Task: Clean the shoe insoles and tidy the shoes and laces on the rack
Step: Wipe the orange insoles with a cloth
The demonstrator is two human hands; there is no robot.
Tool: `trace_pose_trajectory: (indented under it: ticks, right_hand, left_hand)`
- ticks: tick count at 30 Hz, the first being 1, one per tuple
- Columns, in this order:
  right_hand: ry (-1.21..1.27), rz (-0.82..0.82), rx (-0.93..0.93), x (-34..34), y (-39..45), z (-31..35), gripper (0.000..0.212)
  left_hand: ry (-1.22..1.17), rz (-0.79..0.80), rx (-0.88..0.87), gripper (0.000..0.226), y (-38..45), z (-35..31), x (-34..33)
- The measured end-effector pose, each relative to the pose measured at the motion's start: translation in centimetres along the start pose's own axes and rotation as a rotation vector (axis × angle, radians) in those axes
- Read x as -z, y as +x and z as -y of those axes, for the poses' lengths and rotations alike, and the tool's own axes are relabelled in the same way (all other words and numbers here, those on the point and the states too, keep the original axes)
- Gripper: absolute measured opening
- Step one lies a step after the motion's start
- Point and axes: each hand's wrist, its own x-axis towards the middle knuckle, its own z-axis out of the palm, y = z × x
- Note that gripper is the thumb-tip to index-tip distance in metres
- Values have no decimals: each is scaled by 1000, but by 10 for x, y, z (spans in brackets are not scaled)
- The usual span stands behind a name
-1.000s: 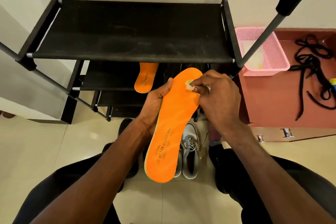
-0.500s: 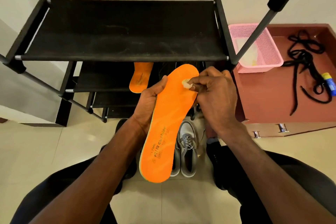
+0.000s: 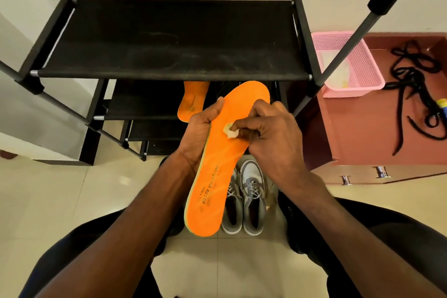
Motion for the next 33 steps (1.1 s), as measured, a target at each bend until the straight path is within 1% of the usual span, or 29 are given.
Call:
trace_pose_trajectory:
  ticks: [2, 4, 5, 8, 9, 11, 13, 15, 18, 20, 21, 24, 26, 28, 30, 32, 33]
  right_hand:
    - [-83, -67, -24, 6, 7, -10, 24]
    - [-136, -178, -138, 16, 17, -26, 20]
    - [-108, -212, -204, 20, 21, -34, 19]
    - [165, -200, -342, 23, 23, -48, 15]
    - [254, -183, -364, 24, 22, -49, 15]
    - [346, -162, -380, 26, 23, -49, 14]
    - [380, -167, -369, 27, 24, -47, 14]
    - [366, -184, -342, 26, 26, -46, 13]
    - [247, -190, -295, 21, 24, -44, 12]
    - [227, -178, -281, 16, 19, -38, 12]
    - [210, -153, -256, 12, 15, -31, 13]
    - [170, -36, -91, -2, -1, -2, 20]
    - [67, -19, -20, -3, -5, 4, 25]
    - [-83, -93, -34, 4, 1, -7, 27]
    - [-163, -179, -116, 12, 10, -19, 24]
    - [-153, -188, -158, 12, 11, -16, 23]
    - [-130, -151, -134, 8, 8, -10, 23]
  left_hand:
    - [32, 8, 10, 39, -2, -1, 1]
    - [64, 17, 53, 34, -4, -1, 1]
    - [61, 32, 90, 35, -6, 0, 0]
    - [-31, 123, 199, 47, -5, 8, -2]
    - [-76, 135, 210, 49, -3, 10, -2]
    - [-140, 144, 212, 50, 3, 13, 0]
    - [-184, 175, 205, 51, 8, 12, 4]
    - [-176, 178, 188, 49, 12, 11, 9]
    - [-124, 106, 145, 44, 10, 9, 9]
    - [-124, 53, 95, 39, 6, 9, 6]
    - [-133, 41, 67, 38, 4, 9, 5]
    - [-150, 9, 18, 53, 7, 8, 7]
    - [-157, -7, 29, 50, 9, 6, 9]
    - [-111, -8, 63, 40, 9, 6, 10]
    - [-64, -28, 88, 35, 7, 7, 7]
    - [-65, -39, 92, 37, 6, 6, 5]
    - [-83, -44, 82, 37, 5, 5, 6]
